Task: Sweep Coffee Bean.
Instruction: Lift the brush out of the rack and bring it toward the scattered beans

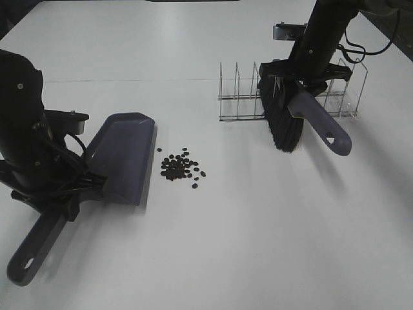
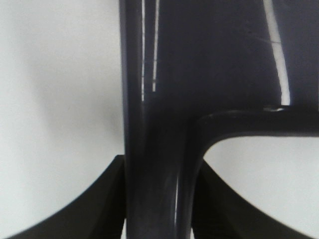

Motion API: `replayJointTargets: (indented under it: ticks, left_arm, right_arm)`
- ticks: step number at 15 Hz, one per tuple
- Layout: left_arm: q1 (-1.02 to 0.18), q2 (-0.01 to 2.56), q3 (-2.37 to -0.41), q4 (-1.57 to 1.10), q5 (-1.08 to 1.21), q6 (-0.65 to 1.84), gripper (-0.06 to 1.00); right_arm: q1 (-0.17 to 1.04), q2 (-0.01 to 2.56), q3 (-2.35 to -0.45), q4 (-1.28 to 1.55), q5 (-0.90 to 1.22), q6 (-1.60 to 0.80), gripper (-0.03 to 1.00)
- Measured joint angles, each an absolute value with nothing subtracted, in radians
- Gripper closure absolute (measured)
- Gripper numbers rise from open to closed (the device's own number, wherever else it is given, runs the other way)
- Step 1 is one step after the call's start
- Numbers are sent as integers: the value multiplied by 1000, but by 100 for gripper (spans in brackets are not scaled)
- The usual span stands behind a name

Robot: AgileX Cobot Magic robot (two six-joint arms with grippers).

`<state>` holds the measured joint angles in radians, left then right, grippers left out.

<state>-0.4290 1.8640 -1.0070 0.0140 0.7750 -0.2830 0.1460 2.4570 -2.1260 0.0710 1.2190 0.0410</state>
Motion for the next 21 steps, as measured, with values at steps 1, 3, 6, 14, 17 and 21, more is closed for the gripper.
replayJointTargets:
  ticks: [1, 3, 6, 14, 17, 21]
  left_arm:
    - [-429, 1864, -1007, 14, 775, -283, 63]
    - [-429, 1864, -1007, 14, 775, -282, 63]
    - [-429, 1864, -1007, 14, 766, -282, 63]
    - [-429, 1864, -1007, 6, 731, -286, 63]
    - [-429, 1864, -1007, 7, 719, -302, 63]
    - [-433, 1864, -1007, 22, 713, -304, 63]
  right_arm:
    - [146, 2466, -2128, 71, 1218, 40, 63]
    - [146, 2474, -2135, 73, 1208, 40, 63]
    - [146, 2465, -2135, 80, 1202, 35, 63]
    - [147, 2242, -1933, 102, 1225, 34, 63]
    - [165, 2094, -1882, 68, 1224, 36, 63]
    - [280, 2014, -1802, -85, 1225, 87, 63]
